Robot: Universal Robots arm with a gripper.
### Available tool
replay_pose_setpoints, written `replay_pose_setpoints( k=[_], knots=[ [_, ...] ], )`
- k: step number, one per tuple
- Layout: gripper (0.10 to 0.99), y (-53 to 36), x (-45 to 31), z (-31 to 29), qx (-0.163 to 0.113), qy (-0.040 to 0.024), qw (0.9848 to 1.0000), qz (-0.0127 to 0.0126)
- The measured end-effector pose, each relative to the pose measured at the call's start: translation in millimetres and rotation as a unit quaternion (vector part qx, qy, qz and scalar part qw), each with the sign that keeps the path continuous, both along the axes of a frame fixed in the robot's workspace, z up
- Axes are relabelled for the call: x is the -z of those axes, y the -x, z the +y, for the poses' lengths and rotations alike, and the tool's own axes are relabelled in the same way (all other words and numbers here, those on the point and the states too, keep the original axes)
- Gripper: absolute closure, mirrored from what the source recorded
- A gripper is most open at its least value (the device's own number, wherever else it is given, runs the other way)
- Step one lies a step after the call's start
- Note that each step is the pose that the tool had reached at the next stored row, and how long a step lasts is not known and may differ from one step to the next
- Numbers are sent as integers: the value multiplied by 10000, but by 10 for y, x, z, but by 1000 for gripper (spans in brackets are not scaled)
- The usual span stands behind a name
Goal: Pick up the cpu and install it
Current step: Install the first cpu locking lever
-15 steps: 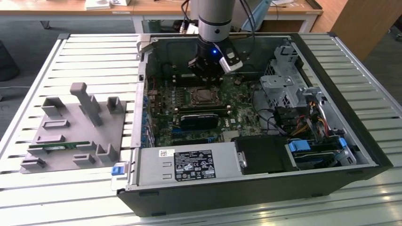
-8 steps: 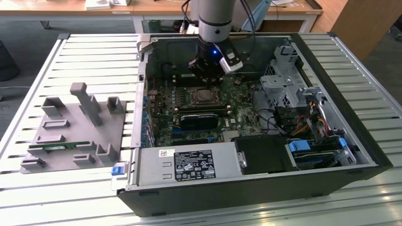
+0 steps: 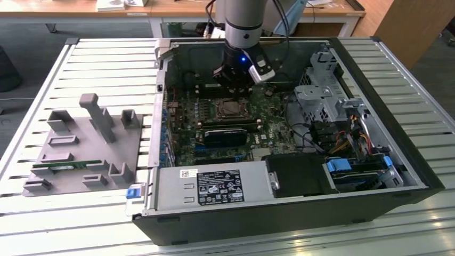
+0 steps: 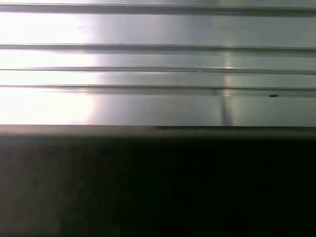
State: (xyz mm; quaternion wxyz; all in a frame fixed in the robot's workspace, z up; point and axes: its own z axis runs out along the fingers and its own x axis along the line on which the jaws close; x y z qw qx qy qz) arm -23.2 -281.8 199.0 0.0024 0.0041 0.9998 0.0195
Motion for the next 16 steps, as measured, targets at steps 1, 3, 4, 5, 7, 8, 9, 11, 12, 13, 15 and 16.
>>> replay_pose_setpoints(
  k=[1,3,4,5,7,8,9,11,12,13,15,16],
  knots=[
    [980,1,-21,-1,0,5,10000,3],
    [980,1,-65,-2,0,7,10000,4],
    [980,2,-89,-2,0,7,10000,5],
    [980,2,-108,-3,0,7,10000,5],
    [980,1,-115,-10,-1,7,10000,6],
    [980,1,-115,-18,0,7,10000,8],
    [980,1,-115,-22,0,7,10000,8],
    [980,0,-114,-28,-1,7,10000,8],
    [980,0,-114,-30,0,7,10000,8],
    [980,0,-114,-32,0,7,10000,8],
    [980,-2,-115,-36,0,8,10000,9],
    [980,-2,-115,-39,0,8,10000,9]
  ],
)
